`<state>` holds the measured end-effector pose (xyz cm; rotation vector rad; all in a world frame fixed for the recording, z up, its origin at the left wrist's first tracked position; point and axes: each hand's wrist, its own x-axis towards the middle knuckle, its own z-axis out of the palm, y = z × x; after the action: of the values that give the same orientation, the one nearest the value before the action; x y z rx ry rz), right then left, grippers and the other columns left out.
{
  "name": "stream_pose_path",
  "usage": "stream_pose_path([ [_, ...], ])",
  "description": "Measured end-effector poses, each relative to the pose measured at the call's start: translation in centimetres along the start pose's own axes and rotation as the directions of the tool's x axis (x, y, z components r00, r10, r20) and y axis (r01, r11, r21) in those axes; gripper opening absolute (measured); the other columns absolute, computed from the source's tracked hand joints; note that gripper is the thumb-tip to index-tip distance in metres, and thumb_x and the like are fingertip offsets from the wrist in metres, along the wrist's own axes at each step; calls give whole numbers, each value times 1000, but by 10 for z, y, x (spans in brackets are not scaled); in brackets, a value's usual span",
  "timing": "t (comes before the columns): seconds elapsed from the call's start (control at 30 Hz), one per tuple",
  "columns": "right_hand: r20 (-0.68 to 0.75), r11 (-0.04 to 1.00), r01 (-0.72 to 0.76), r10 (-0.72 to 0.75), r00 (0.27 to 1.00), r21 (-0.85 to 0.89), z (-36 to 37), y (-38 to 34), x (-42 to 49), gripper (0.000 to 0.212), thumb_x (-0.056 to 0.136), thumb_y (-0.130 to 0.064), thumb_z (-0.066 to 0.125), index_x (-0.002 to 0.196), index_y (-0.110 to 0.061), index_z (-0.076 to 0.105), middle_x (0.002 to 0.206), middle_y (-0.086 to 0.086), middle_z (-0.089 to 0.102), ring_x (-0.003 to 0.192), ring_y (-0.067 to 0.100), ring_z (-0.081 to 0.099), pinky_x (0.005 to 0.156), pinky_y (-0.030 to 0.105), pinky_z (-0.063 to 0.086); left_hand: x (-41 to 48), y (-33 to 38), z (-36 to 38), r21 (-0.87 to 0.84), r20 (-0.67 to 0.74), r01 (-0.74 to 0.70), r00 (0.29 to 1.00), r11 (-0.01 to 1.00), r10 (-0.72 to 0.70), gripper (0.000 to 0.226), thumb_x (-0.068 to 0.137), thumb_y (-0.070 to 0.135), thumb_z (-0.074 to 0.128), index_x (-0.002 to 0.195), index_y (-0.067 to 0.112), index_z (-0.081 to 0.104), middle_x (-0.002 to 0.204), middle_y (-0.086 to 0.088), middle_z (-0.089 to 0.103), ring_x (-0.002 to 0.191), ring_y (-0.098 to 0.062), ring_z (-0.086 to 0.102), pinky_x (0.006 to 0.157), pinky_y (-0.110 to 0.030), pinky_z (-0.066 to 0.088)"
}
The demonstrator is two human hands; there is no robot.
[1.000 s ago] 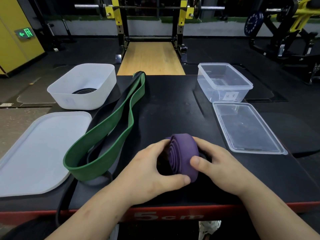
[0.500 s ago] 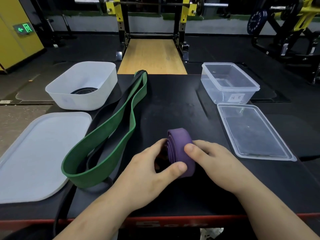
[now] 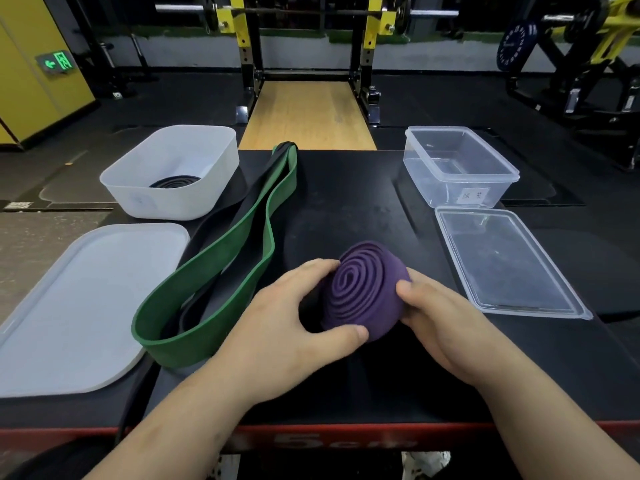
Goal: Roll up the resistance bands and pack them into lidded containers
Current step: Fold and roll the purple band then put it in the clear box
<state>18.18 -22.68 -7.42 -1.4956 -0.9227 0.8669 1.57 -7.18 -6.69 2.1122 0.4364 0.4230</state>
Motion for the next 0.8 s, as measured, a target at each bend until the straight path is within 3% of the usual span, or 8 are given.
stream_pose_path([
  [0.07, 54, 999, 2, 0, 999, -53, -5, -2, -2, 55, 85, -48, 65, 136, -26, 65, 131, 15, 68, 126, 48, 54, 112, 69, 34, -2, 0, -6, 51, 5, -10, 1000, 999, 10, 85, 64, 53, 84, 142, 39, 53, 144, 25, 49, 135, 3, 48, 114, -32, 41],
  [0.17, 80, 988, -41, 53, 995, -152, -11, -9, -6, 48, 83, -35, 64, 131, -31, 68, 132, -1, 70, 129, 20, 61, 116, 52, 39, -3, -1, -15, 167, 42, -44, 998, 985, 38, 87, 62, 46, 87, 142, 41, 52, 145, 31, 41, 138, 12, 37, 115, -20, 34],
  [0.23, 93, 955, -44, 75, 993, -293, -15, -12, -9, 47, 82, -38, 66, 129, -39, 67, 133, -10, 68, 126, 10, 62, 113, 47, 43, -3, 2, -17, 243, 104, -67, 994, 968, 43, 90, 62, 45, 86, 143, 43, 49, 145, 34, 37, 138, 18, 30, 113, -9, 28],
  [0.3, 101, 896, -32, 85, 991, -442, -18, -13, -11, 53, 78, -47, 67, 131, -45, 63, 137, -18, 61, 128, 5, 58, 113, 43, 43, -1, 2, -15, 305, 153, -94, 987, 948, 49, 93, 61, 49, 83, 146, 39, 47, 147, 32, 34, 140, 16, 28, 115, -11, 26],
  [0.43, 36, 806, -102, 151, 988, -584, -31, -15, -16, 96, 65, -52, 73, 152, -55, 33, 146, -35, 47, 138, -10, 42, 121, 35, 35, 2, 1, -3, 324, 209, -113, 977, 939, 46, 92, 66, 46, 82, 150, 36, 45, 151, 32, 30, 143, 15, 22, 117, -12, 23],
  [0.6, 87, 768, -55, 142, 986, -639, -31, -12, -22, 89, 67, -42, 72, 146, -60, 37, 146, -37, 44, 140, -14, 35, 121, 30, 32, 3, -1, -1, 278, 239, -61, 971, 959, -8, 106, 64, 49, 87, 154, 47, 31, 153, 45, 9, 141, 22, 15, 110, -2, 18],
  [0.7, 94, 767, -37, 126, 988, -641, -31, -9, -22, 87, 70, -36, 74, 145, -60, 38, 147, -32, 47, 142, -7, 38, 120, 33, 33, 5, -9, -6, 241, 193, 42, 977, 970, -90, 129, 46, 66, 90, 155, 51, 23, 154, 45, 8, 143, 15, 22, 119, -22, 28],
  [0.8, 129, 778, 7, 96, 987, -628, -30, -9, -21, 85, 73, -28, 75, 146, -53, 41, 146, -28, 49, 141, -3, 41, 118, 34, 35, 7, -13, -4, 159, 223, 88, 967, 983, -123, 135, 43, 63, 93, 155, 55, 19, 156, 38, 25, 143, 13, 29, 122, -32, 31],
])
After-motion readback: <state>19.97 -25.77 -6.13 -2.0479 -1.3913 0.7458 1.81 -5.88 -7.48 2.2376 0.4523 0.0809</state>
